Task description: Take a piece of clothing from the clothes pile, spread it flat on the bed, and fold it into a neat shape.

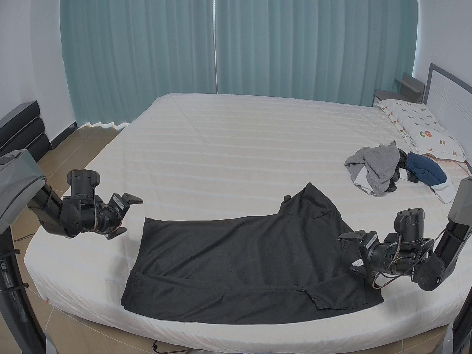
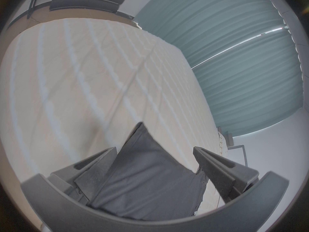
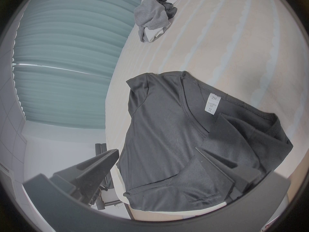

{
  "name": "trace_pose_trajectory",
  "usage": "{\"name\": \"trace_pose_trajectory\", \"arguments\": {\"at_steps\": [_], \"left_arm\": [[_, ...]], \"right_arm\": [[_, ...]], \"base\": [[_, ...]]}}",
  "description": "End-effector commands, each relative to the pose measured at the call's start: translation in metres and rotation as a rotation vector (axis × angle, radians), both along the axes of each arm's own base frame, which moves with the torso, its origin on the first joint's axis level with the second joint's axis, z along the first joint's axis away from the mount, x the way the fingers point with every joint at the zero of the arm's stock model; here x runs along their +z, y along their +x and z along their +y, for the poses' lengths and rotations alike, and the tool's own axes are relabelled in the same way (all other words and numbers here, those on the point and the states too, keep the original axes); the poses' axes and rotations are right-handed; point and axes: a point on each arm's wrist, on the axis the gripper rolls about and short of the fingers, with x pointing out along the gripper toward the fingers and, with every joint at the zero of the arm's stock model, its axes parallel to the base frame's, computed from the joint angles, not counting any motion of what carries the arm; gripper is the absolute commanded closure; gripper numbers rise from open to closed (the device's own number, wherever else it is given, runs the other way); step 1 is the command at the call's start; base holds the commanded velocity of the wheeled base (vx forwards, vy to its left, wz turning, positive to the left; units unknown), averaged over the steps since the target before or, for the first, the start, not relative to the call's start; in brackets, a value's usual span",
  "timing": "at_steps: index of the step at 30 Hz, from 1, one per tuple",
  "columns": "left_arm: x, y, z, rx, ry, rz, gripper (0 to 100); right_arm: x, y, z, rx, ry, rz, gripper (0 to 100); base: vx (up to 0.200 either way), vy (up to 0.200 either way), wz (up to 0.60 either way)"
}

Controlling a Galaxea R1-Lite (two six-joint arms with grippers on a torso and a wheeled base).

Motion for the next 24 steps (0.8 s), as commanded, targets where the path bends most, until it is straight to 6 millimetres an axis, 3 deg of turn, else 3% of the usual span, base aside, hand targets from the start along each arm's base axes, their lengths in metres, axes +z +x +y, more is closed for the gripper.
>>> {"name": "trace_pose_trajectory", "arguments": {"at_steps": [1, 8, 11, 22, 23, 24], "left_arm": [[-0.031, 0.038, -0.005, -0.041, 0.017, -0.007, 0], [-0.056, 0.048, -0.006, -0.199, 0.133, -0.045, 0], [-0.070, 0.049, -0.009, -0.215, 0.156, -0.040, 0], [-0.077, 0.051, -0.013, -0.209, 0.168, -0.093, 0], [-0.078, 0.051, -0.014, -0.211, 0.168, -0.091, 100], [-0.078, 0.051, -0.014, -0.212, 0.169, -0.092, 100]], "right_arm": [[-0.001, -0.001, -0.001, 0.018, 0.016, 0.012, 0], [-0.007, -0.001, -0.004, 0.037, 0.034, 0.037, 0], [-0.004, 0.006, -0.014, 0.014, 0.050, 0.020, 0], [-0.003, 0.006, -0.026, 0.041, 0.102, 0.026, 0], [-0.003, 0.006, -0.025, 0.042, 0.102, 0.026, 0], [-0.004, 0.006, -0.025, 0.042, 0.102, 0.028, 0]], "base": [[0.000, 0.000, 0.00], [0.000, 0.000, 0.00], [0.000, 0.000, 0.00], [0.000, 0.000, 0.00], [0.000, 0.000, 0.00], [0.000, 0.000, 0.00]]}}
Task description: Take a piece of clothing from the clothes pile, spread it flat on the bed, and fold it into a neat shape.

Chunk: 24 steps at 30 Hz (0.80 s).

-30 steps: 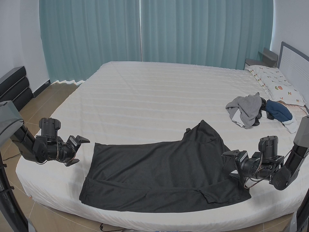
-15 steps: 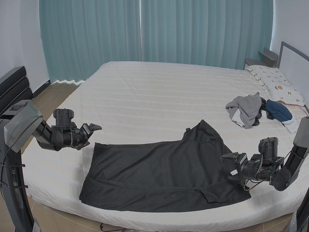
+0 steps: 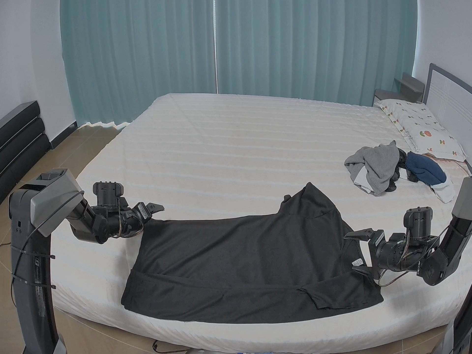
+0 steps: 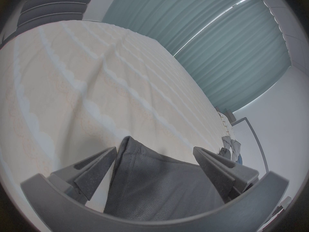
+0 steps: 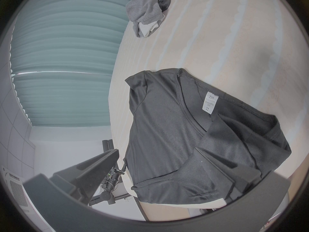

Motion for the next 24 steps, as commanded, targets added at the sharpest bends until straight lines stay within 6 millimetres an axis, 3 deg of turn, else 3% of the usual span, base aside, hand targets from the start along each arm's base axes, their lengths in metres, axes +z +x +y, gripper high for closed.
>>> {"name": "trace_pose_trajectory", "arguments": {"at_steps": [1, 8, 13, 19, 21, 24], "left_arm": [[-0.006, -0.001, -0.001, -0.003, 0.000, 0.014, 100], [-0.004, 0.001, 0.003, 0.017, -0.007, 0.010, 100], [0.006, 0.005, 0.005, 0.140, -0.007, -0.010, 100], [0.021, 0.002, 0.007, 0.199, -0.053, -0.048, 100], [0.020, 0.000, 0.007, 0.200, -0.053, -0.043, 100], [0.017, -0.001, 0.006, 0.197, -0.053, -0.034, 100]], "right_arm": [[-0.001, 0.000, 0.000, -0.001, 0.000, 0.003, 0], [0.003, 0.004, 0.003, 0.015, -0.025, -0.035, 0], [0.002, 0.012, 0.013, 0.043, -0.102, -0.082, 0], [0.007, 0.057, 0.021, 0.045, -0.210, -0.224, 0], [0.004, 0.067, 0.022, 0.060, -0.236, -0.237, 0], [-0.009, 0.102, 0.020, 0.111, -0.351, -0.304, 0]], "base": [[0.000, 0.000, 0.00], [0.000, 0.000, 0.00], [0.000, 0.000, 0.00], [0.000, 0.000, 0.00], [0.000, 0.000, 0.00], [0.000, 0.000, 0.00]]}}
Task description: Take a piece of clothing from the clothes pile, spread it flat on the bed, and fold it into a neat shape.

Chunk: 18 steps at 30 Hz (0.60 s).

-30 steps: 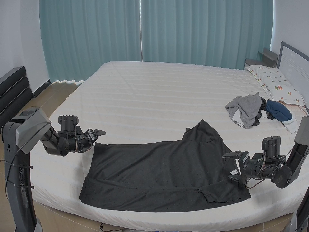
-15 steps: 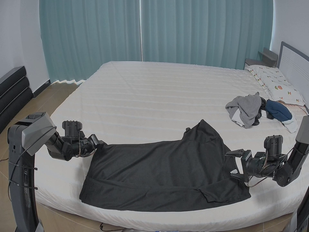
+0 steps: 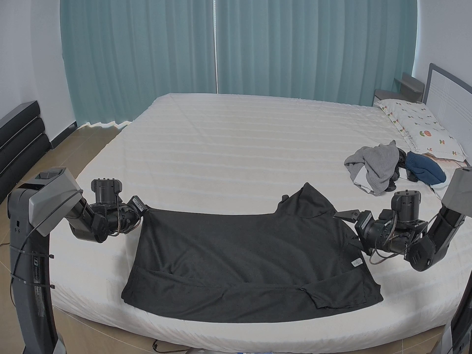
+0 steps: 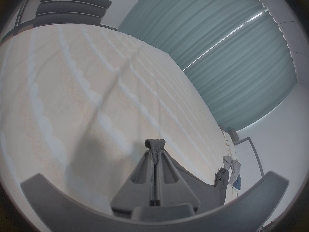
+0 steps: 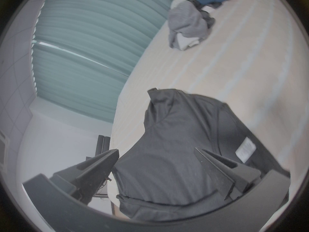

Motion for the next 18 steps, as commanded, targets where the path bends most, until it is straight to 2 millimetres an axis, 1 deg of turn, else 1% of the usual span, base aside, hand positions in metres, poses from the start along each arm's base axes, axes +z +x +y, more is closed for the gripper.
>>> {"name": "trace_pose_trajectory", "arguments": {"at_steps": [1, 4, 7, 9, 10, 11, 12, 13, 15, 17, 18], "left_arm": [[0.005, -0.004, -0.001, 0.005, -0.006, -0.004, 100], [0.003, -0.004, -0.001, 0.007, -0.009, 0.002, 100], [0.003, -0.004, -0.001, 0.007, -0.009, 0.002, 100], [0.002, -0.004, 0.001, 0.010, -0.009, 0.003, 100], [0.001, -0.004, 0.001, 0.010, -0.009, 0.005, 100], [0.001, -0.004, 0.002, 0.013, -0.009, 0.005, 100], [0.001, -0.004, 0.002, 0.013, -0.009, 0.005, 100], [0.001, -0.004, 0.003, 0.015, -0.008, 0.004, 100], [0.001, -0.004, 0.003, 0.014, -0.009, 0.006, 100], [0.000, -0.004, 0.003, 0.014, -0.009, 0.008, 100], [0.000, -0.006, 0.003, 0.014, -0.008, 0.010, 100]], "right_arm": [[-0.027, 0.051, 0.001, 0.055, -0.151, -0.061, 0], [-0.041, 0.076, 0.003, 0.100, -0.254, -0.104, 0], [-0.047, 0.090, 0.003, 0.135, -0.323, -0.131, 0], [-0.055, 0.105, 0.001, 0.165, -0.400, -0.173, 0], [-0.056, 0.107, 0.000, 0.167, -0.412, -0.180, 0], [-0.057, 0.116, 0.001, 0.180, -0.444, -0.210, 0], [-0.057, 0.116, 0.001, 0.180, -0.444, -0.210, 0], [-0.059, 0.128, 0.003, 0.184, -0.491, -0.246, 0], [-0.062, 0.141, 0.006, 0.181, -0.528, -0.262, 0], [-0.062, 0.142, 0.006, 0.180, -0.530, -0.264, 0], [-0.067, 0.153, 0.007, 0.177, -0.551, -0.267, 0]], "base": [[0.000, 0.000, 0.00], [0.000, 0.000, 0.00], [0.000, 0.000, 0.00], [0.000, 0.000, 0.00], [0.000, 0.000, 0.00], [0.000, 0.000, 0.00], [0.000, 0.000, 0.00], [0.000, 0.000, 0.00], [0.000, 0.000, 0.00], [0.000, 0.000, 0.00], [0.000, 0.000, 0.00]]}}
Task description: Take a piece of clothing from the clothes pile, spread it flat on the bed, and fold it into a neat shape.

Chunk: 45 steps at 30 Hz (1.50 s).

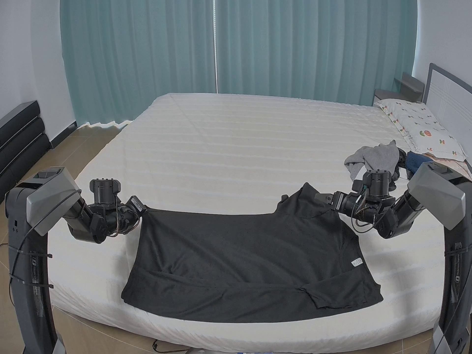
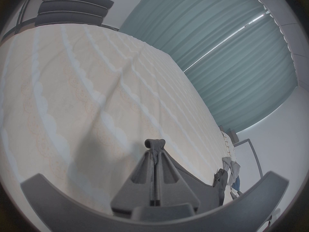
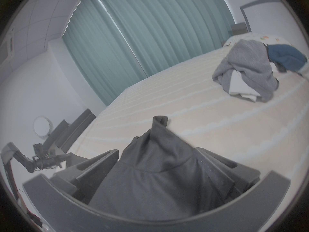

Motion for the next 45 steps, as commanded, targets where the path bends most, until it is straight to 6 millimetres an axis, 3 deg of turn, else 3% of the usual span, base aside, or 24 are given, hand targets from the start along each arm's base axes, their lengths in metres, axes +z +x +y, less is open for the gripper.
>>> {"name": "trace_pose_trajectory", "arguments": {"at_steps": [1, 11, 12, 21, 26, 28, 31, 39, 41, 45], "left_arm": [[-0.002, -0.002, 0.001, 0.003, 0.000, 0.009, 100], [-0.003, -0.002, 0.001, 0.001, 0.001, 0.012, 100], [-0.003, -0.002, 0.001, 0.000, 0.003, 0.011, 100], [-0.002, -0.002, 0.001, 0.002, 0.003, 0.008, 100], [0.001, -0.003, 0.001, 0.002, 0.008, 0.003, 100], [0.003, -0.005, 0.000, 0.016, 0.018, 0.003, 100], [0.007, -0.004, 0.001, 0.029, 0.024, -0.012, 100], [0.019, -0.010, 0.003, 0.039, 0.028, -0.035, 100], [0.024, -0.012, 0.003, 0.038, 0.029, -0.044, 100], [0.023, -0.015, -0.001, 0.025, 0.038, -0.039, 100]], "right_arm": [[-0.036, 0.031, 0.004, -0.003, -0.066, 0.009, 0], [-0.040, 0.050, 0.009, -0.002, -0.060, -0.013, 0], [-0.041, 0.050, 0.008, -0.003, -0.061, -0.008, 100], [-0.032, 0.046, 0.001, -0.015, -0.055, -0.001, 100], [-0.016, 0.044, -0.002, -0.031, -0.018, -0.018, 100], [0.002, 0.042, -0.002, -0.069, 0.064, -0.024, 100], [0.016, 0.033, -0.009, -0.101, 0.116, -0.011, 100], [0.012, 0.008, -0.022, -0.147, 0.151, -0.005, 100], [0.025, 0.006, -0.024, -0.161, 0.165, -0.055, 100], [0.029, -0.004, -0.030, -0.178, 0.171, -0.058, 100]], "base": [[0.000, 0.000, 0.00], [0.000, 0.000, 0.00], [0.000, 0.000, 0.00], [0.000, 0.000, 0.00], [0.000, 0.000, 0.00], [0.000, 0.000, 0.00], [0.000, 0.000, 0.00], [0.000, 0.000, 0.00], [0.000, 0.000, 0.00], [0.000, 0.000, 0.00]]}}
